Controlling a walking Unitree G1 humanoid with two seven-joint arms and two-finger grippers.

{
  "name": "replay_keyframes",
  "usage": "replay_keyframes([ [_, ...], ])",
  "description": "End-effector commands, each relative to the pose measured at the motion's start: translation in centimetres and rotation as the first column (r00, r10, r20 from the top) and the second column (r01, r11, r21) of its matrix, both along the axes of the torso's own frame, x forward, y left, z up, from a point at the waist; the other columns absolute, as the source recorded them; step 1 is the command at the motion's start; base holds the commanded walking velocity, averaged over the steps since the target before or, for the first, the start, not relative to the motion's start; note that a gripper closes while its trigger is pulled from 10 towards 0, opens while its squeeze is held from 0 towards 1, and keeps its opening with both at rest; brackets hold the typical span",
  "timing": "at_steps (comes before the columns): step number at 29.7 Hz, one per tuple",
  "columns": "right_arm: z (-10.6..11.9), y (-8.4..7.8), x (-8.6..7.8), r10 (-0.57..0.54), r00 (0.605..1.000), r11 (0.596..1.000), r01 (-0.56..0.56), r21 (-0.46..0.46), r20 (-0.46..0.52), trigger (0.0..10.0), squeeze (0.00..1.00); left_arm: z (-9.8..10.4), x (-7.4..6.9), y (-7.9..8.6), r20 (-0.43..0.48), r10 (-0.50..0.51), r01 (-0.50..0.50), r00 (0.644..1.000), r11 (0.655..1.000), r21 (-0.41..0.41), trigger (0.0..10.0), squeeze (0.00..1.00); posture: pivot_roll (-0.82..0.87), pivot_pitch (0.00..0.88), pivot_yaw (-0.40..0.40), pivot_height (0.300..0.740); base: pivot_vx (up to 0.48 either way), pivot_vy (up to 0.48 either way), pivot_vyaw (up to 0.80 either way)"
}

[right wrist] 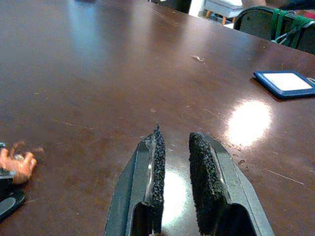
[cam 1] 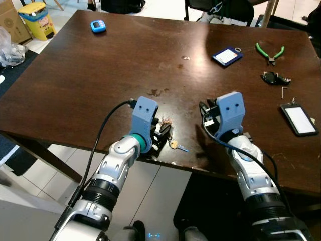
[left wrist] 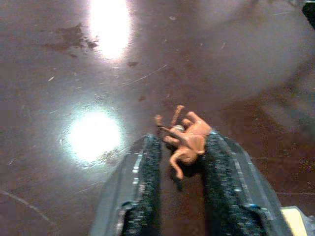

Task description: Hang keys on a hook

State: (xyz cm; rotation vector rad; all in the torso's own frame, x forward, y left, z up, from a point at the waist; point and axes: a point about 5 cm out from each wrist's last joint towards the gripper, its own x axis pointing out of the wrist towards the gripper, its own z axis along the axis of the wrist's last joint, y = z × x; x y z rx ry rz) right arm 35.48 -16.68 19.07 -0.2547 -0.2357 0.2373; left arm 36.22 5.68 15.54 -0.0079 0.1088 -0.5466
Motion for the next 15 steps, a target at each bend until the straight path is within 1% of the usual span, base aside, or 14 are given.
replay_keyframes([
  [1,-0.4,-0.2,-0.1,-0.005,1.0,1.0,0.005,-0.007,-0.018,10.0,0.0,-2.8,-0.6,0.5,-0.109,0.018,-0.013,0.994,0.999,0.041,2.9,0.0,-0.1,0.233,0.144,0.74,0.0,0.0,0.0],
  [3,-0.4,-0.4,-0.2,-0.01,1.0,1.0,0.01,-0.009,-0.018,10.0,0.0,-2.7,-0.5,0.5,-0.103,0.019,-0.015,0.994,0.999,0.043,4.5,0.0,-0.1,0.237,0.144,0.74,0.0,0.0,0.0],
  [4,-0.4,-0.5,-0.2,-0.013,1.0,1.0,0.012,-0.01,-0.018,10.0,0.0,-2.6,-0.5,0.5,-0.099,0.017,-0.013,0.995,0.999,0.044,4.0,0.0,-0.1,0.237,0.144,0.74,0.0,0.0,0.0],
  [5,-0.4,-0.5,-0.2,-0.013,1.0,1.0,0.013,-0.01,-0.018,10.0,0.0,-2.6,-0.4,0.4,-0.097,0.015,-0.011,0.995,0.999,0.043,3.1,0.0,-0.1,0.236,0.144,0.74,0.0,0.0,0.0],
  [8,-0.4,-0.5,-0.2,-0.014,1.0,1.0,0.014,-0.009,-0.018,10.0,0.0,-2.5,-0.4,0.4,-0.095,0.013,-0.009,0.995,0.999,0.041,3.1,0.0,-0.1,0.236,0.144,0.74,0.0,0.0,0.0],
  [9,-0.4,-0.5,-0.2,-0.014,1.0,1.0,0.014,-0.008,-0.019,10.0,0.0,-2.5,-0.4,0.3,-0.093,0.012,-0.009,0.996,0.999,0.04,1.8,0.0,-0.1,0.236,0.144,0.74,0.0,0.0,0.0],
  [10,-0.4,-0.5,-0.2,-0.014,1.0,1.0,0.014,-0.008,-0.019,10.0,0.0,-2.5,-0.4,0.3,-0.093,0.012,-0.009,0.996,0.999,0.04,1.8,0.0,-0.1,0.236,0.144,0.74,0.0,0.0,0.0],
  [11,-0.4,-0.4,-0.1,-0.013,1.0,1.0,0.013,-0.007,-0.019,10.0,0.0,-2.4,-0.4,0.3,-0.091,0.012,-0.009,0.996,0.999,0.038,1.4,0.0,-0.1,0.237,0.145,0.74,0.0,0.0,0.0],
  [12,-0.4,-0.4,-0.1,-0.013,1.0,1.0,0.013,-0.005,-0.019,10.0,0.0,-2.2,-0.3,0.3,-0.085,0.011,-0.008,0.996,0.999,0.035,1.7,0.0,-0.1,0.237,0.145,0.74,0.0,0.0,0.0],
  [13,-0.4,-0.4,-0.1,-0.013,1.0,1.0,0.013,-0.004,-0.018,10.0,0.0,-1.9,-0.3,0.2,-0.068,0.008,-0.006,0.998,0.999,0.033,3.5,0.0,-0.1,0.237,0.145,0.74,0.0,0.0,0.0],
  [15,-0.4,-0.3,-0.1,-0.013,1.0,1.0,0.013,-0.004,-0.018,10.0,0.0,-1.6,-0.2,0.2,-0.055,0.006,-0.004,0.998,0.999,0.032,3.5,0.0,-0.1,0.237,0.145,0.74,0.0,0.0,0.0],
])
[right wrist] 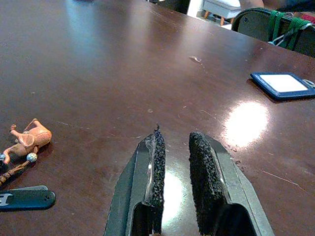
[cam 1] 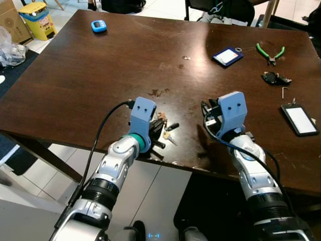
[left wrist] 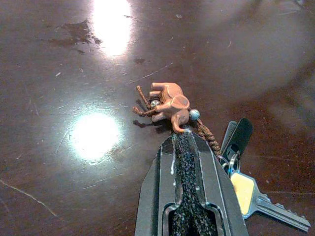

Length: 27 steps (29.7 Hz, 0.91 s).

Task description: Hang keys on a hook

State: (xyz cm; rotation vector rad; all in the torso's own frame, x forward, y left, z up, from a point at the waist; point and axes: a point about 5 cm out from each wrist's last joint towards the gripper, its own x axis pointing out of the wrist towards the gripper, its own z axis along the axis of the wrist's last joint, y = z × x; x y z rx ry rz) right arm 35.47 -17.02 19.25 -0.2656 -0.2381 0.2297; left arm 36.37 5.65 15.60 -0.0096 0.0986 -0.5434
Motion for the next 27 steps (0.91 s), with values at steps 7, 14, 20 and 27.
replay_keyframes([
  [7,-0.4,0.2,-0.2,-0.001,1.0,1.0,0.001,0.018,-0.016,10.0,0.0,3.5,-0.6,0.4,0.164,0.064,-0.059,0.984,0.998,-0.038,10.0,0.0,-0.09,0.23,0.143,0.74,0.0,0.0,0.0],
  [14,-0.2,0.7,0.0,0.01,1.0,0.999,-0.01,0.032,-0.009,10.0,0.0,6.4,-2.4,1.0,0.29,0.055,-0.057,0.955,0.998,-0.004,10.0,0.06,-0.08,0.22,0.138,0.74,0.0,0.0,0.0],
  [20,-0.2,0.6,0.2,0.009,1.0,0.999,-0.008,0.031,-0.01,10.0,0.0,5.5,-2.5,1.3,0.25,0.068,-0.073,0.966,0.997,0.01,10.0,1.0,-0.07,0.219,0.136,0.74,0.0,0.0,0.0],
  [27,-0.1,0.2,0.3,-0.003,1.0,1.0,0.004,0.024,-0.009,10.0,0.0,5.3,-0.3,0.4,0.188,0.092,-0.089,0.978,0.996,-0.023,10.0,1.0,-0.09,0.212,0.141,0.74,0.0,0.0,0.0],
])
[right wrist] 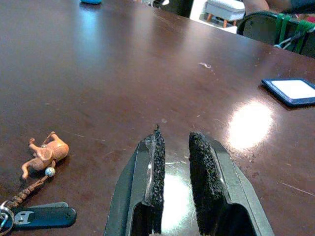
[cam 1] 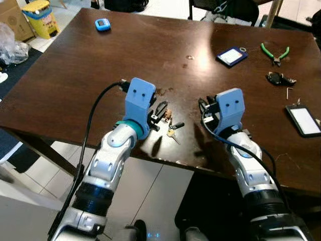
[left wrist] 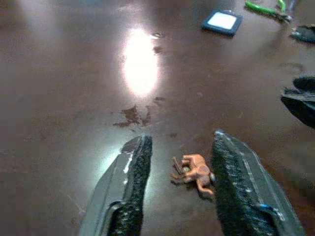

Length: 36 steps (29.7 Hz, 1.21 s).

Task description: Hang keys on a hook

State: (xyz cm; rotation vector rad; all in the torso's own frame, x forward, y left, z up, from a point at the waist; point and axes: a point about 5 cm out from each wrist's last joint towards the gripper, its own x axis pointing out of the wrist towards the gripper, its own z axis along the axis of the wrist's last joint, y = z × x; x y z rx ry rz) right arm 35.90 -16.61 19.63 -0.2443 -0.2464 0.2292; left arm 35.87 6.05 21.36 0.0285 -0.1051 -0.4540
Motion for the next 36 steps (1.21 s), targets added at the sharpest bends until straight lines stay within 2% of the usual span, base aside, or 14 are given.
replay_keyframes([
  [1,-0.5,-0.2,-0.1,-0.006,1.0,1.0,0.006,0.002,-0.015,10.0,0.0,-0.5,0.2,0.0,-0.015,0.003,-0.003,1.0,1.0,-0.002,10.0,1.0,-0.09,0.212,0.141,0.74,0.0,0.0,0.0],
  [4,-0.5,-0.3,-0.1,-0.01,1.0,1.0,0.01,0.002,-0.013,10.0,0.0,-0.5,0.4,-0.4,-0.029,-0.003,0.002,1.0,1.0,-0.001,10.0,1.0,-0.09,0.212,0.141,0.74,0.0,0.0,0.0],
  [5,-0.5,-0.4,-0.2,-0.014,1.0,1.0,0.014,0.001,-0.012,10.0,0.0,-0.9,0.8,-0.6,-0.056,-0.003,0.003,0.998,1.0,0.011,10.0,0.0,-0.09,0.212,0.146,0.74,0.0,0.0,0.0],
  [10,-0.5,-0.4,-0.3,-0.018,1.0,1.0,0.018,0.002,-0.011,10.0,0.0,-1.8,0.8,-0.8,-0.106,-0.013,0.016,0.994,0.999,0.028,10.0,0.0,-0.09,0.213,0.148,0.74,0.0,0.0,0.0],
  [13,-0.6,-0.5,-0.3,-0.02,1.0,1.0,0.02,0.002,-0.012,10.0,0.0,-3.4,-0.2,-1.5,-0.187,-0.088,0.088,0.979,0.996,-0.006,10.0,0.0,-0.09,0.212,0.148,0.74,0.0,0.0,0.0],
  [21,-0.6,-0.4,-0.2,-0.017,1.0,1.0,0.017,0.001,-0.012,10.0,0.0,-4.1,0.2,-2.1,-0.208,-0.088,0.089,0.974,0.996,-0.006,10.0,0.0,-0.09,0.212,0.148,0.74,0.0,0.0,0.0],
  [26,-0.6,-0.5,-0.3,-0.019,1.0,1.0,0.018,-0.002,-0.011,10.0,0.0,-4.1,0.9,-3.4,-0.214,-0.095,0.097,0.972,0.995,0.0,10.0,0.0,-0.1,0.208,0.156,0.74,0.0,0.0,0.0],
  [31,-0.6,-0.7,-0.4,-0.027,1.0,1.0,0.027,-0.004,-0.008,10.0,0.0,-4.7,0.9,-3.3,-0.23,-0.082,0.088,0.97,0.996,0.019,10.0,0.0,-0.11,0.208,0.162,0.74,0.0,0.0,0.0],
  [35,-0.6,-0.9,-0.5,-0.03,1.0,1.0,0.03,-0.006,-0.008,10.0,0.0,-5.4,1.0,-2.6,-0.257,-0.058,0.063,0.965,0.998,0.011,9.2,0.0,-0.11,0.21,0.161,0.74,0.0,0.0,0.0],
  [36,-0.6,-0.8,-0.5,-0.03,1.0,1.0,0.03,-0.007,-0.009,10.0,0.0,-5.9,1.1,-2.2,-0.279,-0.045,0.045,0.959,0.999,-0.005,8.3,0.0,-0.11,0.211,0.161,0.74,0.0,0.0,0.0],
])
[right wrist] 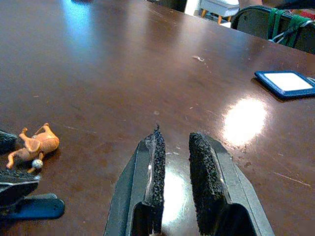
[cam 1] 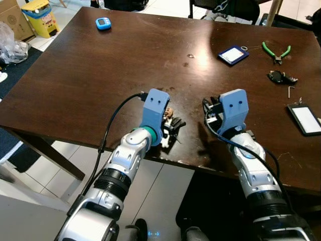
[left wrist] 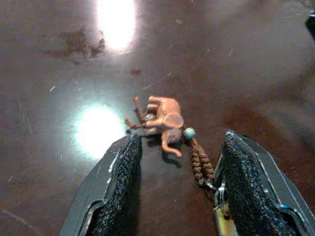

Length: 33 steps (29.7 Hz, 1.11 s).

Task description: Hang keys on a hook

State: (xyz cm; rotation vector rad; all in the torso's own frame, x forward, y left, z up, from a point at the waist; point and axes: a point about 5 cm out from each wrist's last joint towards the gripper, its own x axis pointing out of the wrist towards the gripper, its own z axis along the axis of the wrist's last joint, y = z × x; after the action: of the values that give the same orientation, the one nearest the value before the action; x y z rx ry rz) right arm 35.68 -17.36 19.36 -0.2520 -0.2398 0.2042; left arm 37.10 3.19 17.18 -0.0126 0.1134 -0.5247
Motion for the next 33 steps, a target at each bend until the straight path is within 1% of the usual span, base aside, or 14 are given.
replay_keyframes([
  [1,-0.4,-0.1,-0.3,-0.004,1.0,1.0,0.004,-0.002,-0.006,10.0,0.0,-1.7,-0.1,0.6,-0.063,0.025,-0.026,0.998,1.0,-0.006,8.3,0.0,-0.11,0.211,0.161,0.74,0.0,0.0,0.0],
  [2,-0.4,-0.1,-0.3,-0.003,1.0,1.0,0.003,-0.002,-0.006,10.0,0.0,-1.9,0.0,0.8,-0.069,0.034,-0.035,0.997,0.999,-0.002,7.6,0.0,-0.11,0.211,0.161,0.74,0.0,0.0,0.0],
  [4,-0.4,0.0,-0.3,-0.002,1.0,1.0,0.002,-0.002,-0.005,10.0,0.0,-2.1,0.1,1.0,-0.07,0.043,-0.043,0.997,0.999,0.005,7.6,0.0,-0.11,0.21,0.161,0.74,0.0,0.0,0.0],
  [5,-0.3,0.0,-0.3,-0.002,1.0,1.0,0.002,-0.002,-0.005,10.0,0.0,-2.2,0.1,1.0,-0.072,0.045,-0.044,0.996,0.999,0.005,6.9,0.0,-0.11,0.21,0.161,0.74,0.0,0.0,0.0],
  [6,-0.3,0.0,-0.3,-0.002,1.0,1.0,0.002,-0.003,-0.005,10.0,0.0,-2.4,0.2,1.1,-0.074,0.048,-0.048,0.996,0.999,0.006,4.7,0.0,-0.12,0.212,0.161,0.74,0.0,0.0,0.0],
  [10,-0.3,0.0,-0.3,-0.002,1.0,1.0,0.002,-0.003,-0.004,10.0,0.0,-2.5,0.2,1.1,-0.075,0.051,-0.051,0.996,0.999,0.007,4.7,0.0,-0.12,0.212,0.161,0.74,0.0,0.0,0.0],
  [11,-0.3,-0.1,-0.3,-0.002,1.0,1.0,0.002,-0.004,-0.004,10.0,0.0,-2.6,0.2,1.2,-0.077,0.056,-0.055,0.995,0.998,0.009,2.9,0.0,-0.12,0.213,0.16,0.74,0.0,0.0,0.0],
  [13,-0.3,-0.1,-0.3,-0.002,1.0,1.0,0.002,-0.004,-0.004,10.0,0.0,-2.6,0.2,1.2,-0.077,0.056,-0.055,0.995,0.998,0.009,2.9,0.0,-0.12,0.213,0.16,0.74,0.0,0.0,0.0],
  [14,-0.3,-0.1,-0.3,-0.003,1.0,1.0,0.003,-0.004,-0.004,10.0,0.0,-2.8,0.1,1.2,-0.079,0.061,-0.061,0.995,0.998,0.011,0.9,0.0,-0.12,0.216,0.159,0.74,0.0,0.0,0.0],
  [15,-0.3,-0.1,-0.3,-0.003,1.0,1.0,0.003,-0.004,-0.004,10.0,0.0,-2.8,0.1,1.2,-0.079,0.061,-0.061,0.995,0.998,0.011,0.9,0.0,-0.12,0.216,0.159,0.74,0.0,0.0,0.0],
  [16,-0.3,-0.2,-0.3,-0.005,1.0,1.0,0.005,-0.005,-0.005,10.0,0.0,-3.0,0.1,1.4,-0.081,0.069,-0.068,0.994,0.998,0.013,0.0,0.0,-0.12,0.216,0.159,0.74,0.0,0.0,0.0],
  [27,-0.2,-0.3,-0.3,-0.009,1.0,1.0,0.009,-0.003,-0.006,10.0,0.0,-3.0,0.1,1.8,-0.067,0.084,-0.083,0.994,0.996,0.012,0.0,0.0,-0.11,0.22,0.158,0.74,0.0,0.0,0.0],
  [29,-0.2,-0.3,-0.2,-0.01,1.0,1.0,0.01,-0.001,-0.006,10.0,0.0,-2.5,0.1,1.9,-0.041,0.089,-0.089,0.995,0.996,-0.003,0.0,0.0,-0.11,0.219,0.156,0.74,0.0,0.0,0.0],
  [33,-0.2,-0.2,-0.2,-0.008,1.0,1.0,0.008,0.001,-0.005,10.0,0.0,-0.2,0.0,2.0,0.065,0.101,-0.098,0.993,0.993,-0.059,0.0,0.0,-0.1,0.218,0.153,0.74,0.0,0.0,0.0],
])
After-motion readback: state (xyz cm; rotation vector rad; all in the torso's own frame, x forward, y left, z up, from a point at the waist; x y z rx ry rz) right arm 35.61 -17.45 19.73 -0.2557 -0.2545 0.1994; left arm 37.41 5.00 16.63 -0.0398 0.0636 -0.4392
